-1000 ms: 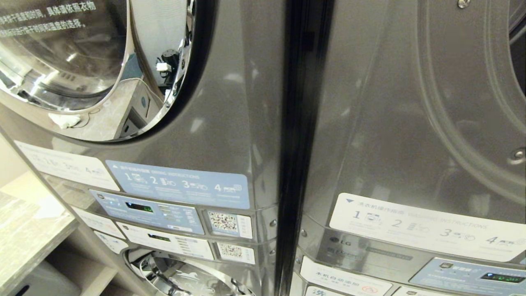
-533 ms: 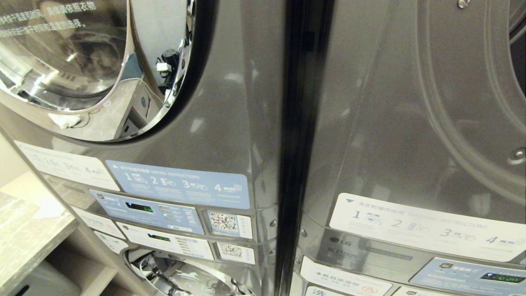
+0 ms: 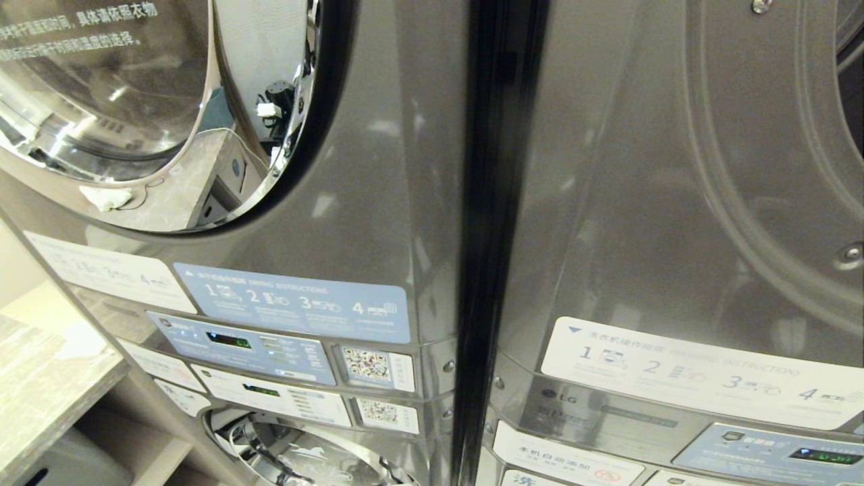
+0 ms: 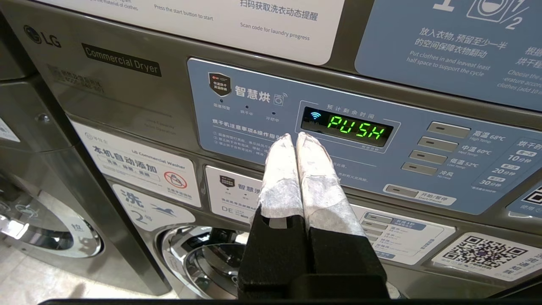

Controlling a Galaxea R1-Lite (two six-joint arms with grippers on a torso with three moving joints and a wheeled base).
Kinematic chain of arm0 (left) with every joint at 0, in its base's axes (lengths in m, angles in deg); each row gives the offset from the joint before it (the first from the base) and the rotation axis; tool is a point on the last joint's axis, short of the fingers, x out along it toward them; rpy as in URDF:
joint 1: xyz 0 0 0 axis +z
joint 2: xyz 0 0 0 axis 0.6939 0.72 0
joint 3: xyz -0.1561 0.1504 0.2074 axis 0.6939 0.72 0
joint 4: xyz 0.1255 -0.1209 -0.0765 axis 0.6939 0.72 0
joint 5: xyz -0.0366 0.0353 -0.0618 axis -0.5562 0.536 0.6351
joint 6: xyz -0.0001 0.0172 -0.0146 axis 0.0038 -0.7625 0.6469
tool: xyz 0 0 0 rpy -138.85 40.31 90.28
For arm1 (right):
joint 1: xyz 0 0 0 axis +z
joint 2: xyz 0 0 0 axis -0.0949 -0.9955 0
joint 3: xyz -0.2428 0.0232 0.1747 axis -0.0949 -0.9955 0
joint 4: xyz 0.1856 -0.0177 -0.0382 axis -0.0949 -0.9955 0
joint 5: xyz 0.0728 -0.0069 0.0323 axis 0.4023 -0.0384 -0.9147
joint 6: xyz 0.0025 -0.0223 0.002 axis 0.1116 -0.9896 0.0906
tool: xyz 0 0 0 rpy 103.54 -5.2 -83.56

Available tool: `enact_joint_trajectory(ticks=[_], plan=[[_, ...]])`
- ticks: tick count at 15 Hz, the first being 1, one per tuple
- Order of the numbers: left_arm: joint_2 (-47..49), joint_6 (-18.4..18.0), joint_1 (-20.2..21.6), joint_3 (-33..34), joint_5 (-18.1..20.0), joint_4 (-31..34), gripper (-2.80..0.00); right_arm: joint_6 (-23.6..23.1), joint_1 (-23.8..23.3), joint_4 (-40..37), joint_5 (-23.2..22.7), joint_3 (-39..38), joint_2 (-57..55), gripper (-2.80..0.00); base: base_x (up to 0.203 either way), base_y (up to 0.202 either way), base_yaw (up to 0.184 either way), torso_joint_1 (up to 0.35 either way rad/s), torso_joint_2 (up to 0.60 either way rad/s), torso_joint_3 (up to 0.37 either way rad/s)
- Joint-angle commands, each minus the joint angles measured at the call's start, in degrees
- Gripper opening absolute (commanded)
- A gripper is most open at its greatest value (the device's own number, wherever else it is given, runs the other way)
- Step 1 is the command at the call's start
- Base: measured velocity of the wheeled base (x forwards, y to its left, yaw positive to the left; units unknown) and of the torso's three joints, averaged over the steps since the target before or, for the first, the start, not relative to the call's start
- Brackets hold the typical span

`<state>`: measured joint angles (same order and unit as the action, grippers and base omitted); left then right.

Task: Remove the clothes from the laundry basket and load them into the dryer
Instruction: Put the clothes in the dryer

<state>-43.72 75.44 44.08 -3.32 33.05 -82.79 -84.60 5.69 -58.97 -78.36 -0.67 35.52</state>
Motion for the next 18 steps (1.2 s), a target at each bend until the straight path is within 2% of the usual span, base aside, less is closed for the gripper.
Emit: enact_joint_trajectory(ticks=[1, 3, 15, 18], plan=[[0.0, 0.0, 0.0, 0.1, 0.0, 0.0, -2.8, 0.2, 0.0, 0.0, 0.1, 0.0, 0.0, -2.8, 0.0, 0.0, 0.0, 0.0, 0.0, 0.0], [0.0, -0.1, 0.0, 0.1, 0.0, 0.0, -2.8, 0.1, 0.0, 0.0, 0.0, 0.0, 0.0, -2.8, -0.049, 0.0, -0.001, 0.007, 0.0, 0.0], [0.0, -0.1, 0.0, 0.1, 0.0, 0.0, -2.8, 0.3, 0.0, 0.0, 0.1, 0.0, 0.0, -2.8, -0.192, 0.0, 0.001, 0.0, 0.0, 0.002], [0.0, -0.1, 0.0, 0.1, 0.0, 0.0, -2.8, 0.3, 0.0, 0.0, 0.1, 0.0, 0.0, -2.8, -0.047, 0.0, 0.001, 0.0, 0.0, 0.002]])
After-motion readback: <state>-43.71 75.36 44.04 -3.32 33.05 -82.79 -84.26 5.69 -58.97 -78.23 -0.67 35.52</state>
